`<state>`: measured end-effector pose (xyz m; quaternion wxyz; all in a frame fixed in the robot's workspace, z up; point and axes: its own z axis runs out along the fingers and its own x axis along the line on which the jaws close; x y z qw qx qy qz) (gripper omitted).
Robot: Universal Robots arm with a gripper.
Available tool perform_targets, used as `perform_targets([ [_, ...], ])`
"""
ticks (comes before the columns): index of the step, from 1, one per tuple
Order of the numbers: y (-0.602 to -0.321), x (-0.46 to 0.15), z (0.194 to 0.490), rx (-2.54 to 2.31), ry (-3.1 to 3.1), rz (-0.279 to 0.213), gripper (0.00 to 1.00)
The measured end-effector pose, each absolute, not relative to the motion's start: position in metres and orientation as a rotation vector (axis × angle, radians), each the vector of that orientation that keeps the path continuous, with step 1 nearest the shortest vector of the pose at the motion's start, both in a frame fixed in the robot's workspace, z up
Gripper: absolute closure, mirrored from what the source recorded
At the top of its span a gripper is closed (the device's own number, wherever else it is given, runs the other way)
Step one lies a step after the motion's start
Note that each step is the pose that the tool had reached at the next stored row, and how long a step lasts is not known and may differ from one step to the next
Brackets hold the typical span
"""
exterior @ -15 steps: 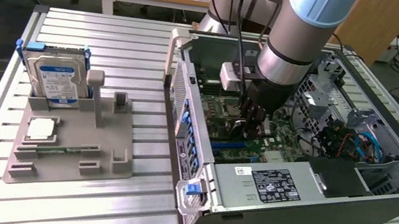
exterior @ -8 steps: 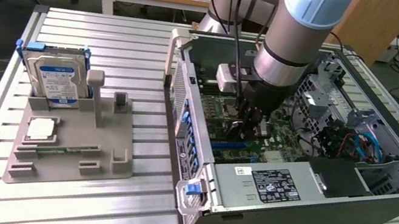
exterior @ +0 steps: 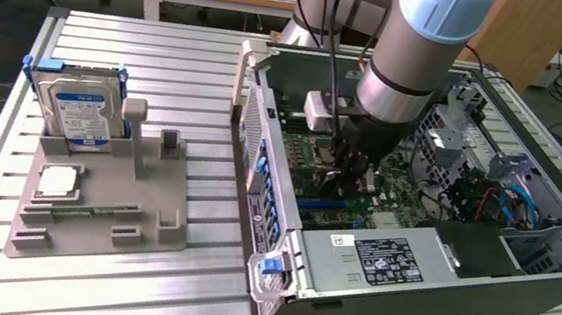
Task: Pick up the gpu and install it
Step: 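Insert the gpu into the slot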
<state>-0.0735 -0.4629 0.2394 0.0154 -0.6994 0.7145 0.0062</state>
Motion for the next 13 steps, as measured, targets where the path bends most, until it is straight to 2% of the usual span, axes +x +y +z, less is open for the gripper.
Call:
perform_targets([
  [13, -0.462, -0.075, 0.229, -2.176, 2.223, 0.019, 0.72],
])
